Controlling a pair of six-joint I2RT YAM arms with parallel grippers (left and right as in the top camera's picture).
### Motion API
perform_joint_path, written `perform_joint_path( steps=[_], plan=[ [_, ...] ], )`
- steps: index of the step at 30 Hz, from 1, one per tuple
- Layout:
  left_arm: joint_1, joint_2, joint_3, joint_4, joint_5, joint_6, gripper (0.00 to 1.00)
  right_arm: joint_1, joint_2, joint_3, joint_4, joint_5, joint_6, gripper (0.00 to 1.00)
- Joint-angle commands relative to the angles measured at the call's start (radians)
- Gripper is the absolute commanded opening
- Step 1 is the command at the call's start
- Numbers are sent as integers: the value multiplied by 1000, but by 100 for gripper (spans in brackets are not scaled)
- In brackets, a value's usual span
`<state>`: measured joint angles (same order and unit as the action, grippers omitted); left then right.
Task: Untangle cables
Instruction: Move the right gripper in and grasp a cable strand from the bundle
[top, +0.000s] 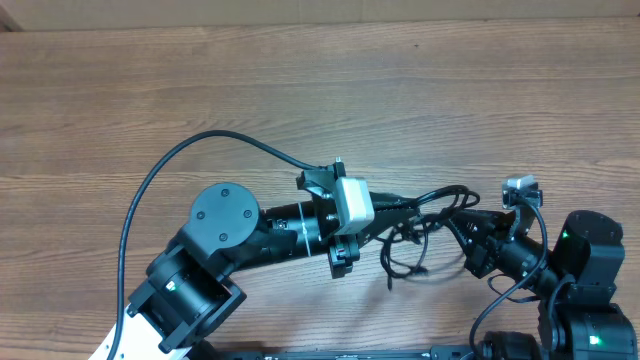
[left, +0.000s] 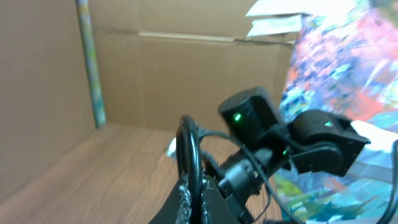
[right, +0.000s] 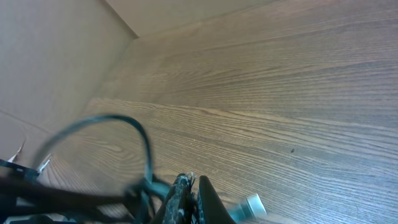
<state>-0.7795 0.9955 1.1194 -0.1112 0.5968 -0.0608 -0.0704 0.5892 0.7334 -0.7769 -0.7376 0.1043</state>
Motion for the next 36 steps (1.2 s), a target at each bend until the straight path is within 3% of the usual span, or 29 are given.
perform_joint_path(
  steps=[1, 3, 6, 8, 10, 17, 27, 36],
  plan=[
    [-5, -2, 30, -20, -72, -15, 4, -2, 0, 19, 5, -3, -5, 4],
    [-5, -3, 30, -18, -84, -30, 4, -2, 0, 19, 4, 31, 6, 9],
    [-5, -2, 30, -19, -87, -29, 4, -2, 0, 19, 3, 103, 117, 49],
    [-5, -2, 30, -24, -109, -34, 4, -2, 0, 19, 3, 111, 159, 63],
    [-5, -3, 30, -27, -137, -45, 4, -2, 0, 19, -3, 112, 187, 71],
    [-4, -2, 30, -42, -286, -125, 4, -2, 0, 19, -75, 105, 217, 75],
    [-5, -2, 30, -6, -380, -229, 4, -2, 0, 19, -123, 29, 219, 77],
    [-5, -2, 30, 94, -367, -401, 4, -2, 2, 19, -65, 17, 406, 81]
  ],
)
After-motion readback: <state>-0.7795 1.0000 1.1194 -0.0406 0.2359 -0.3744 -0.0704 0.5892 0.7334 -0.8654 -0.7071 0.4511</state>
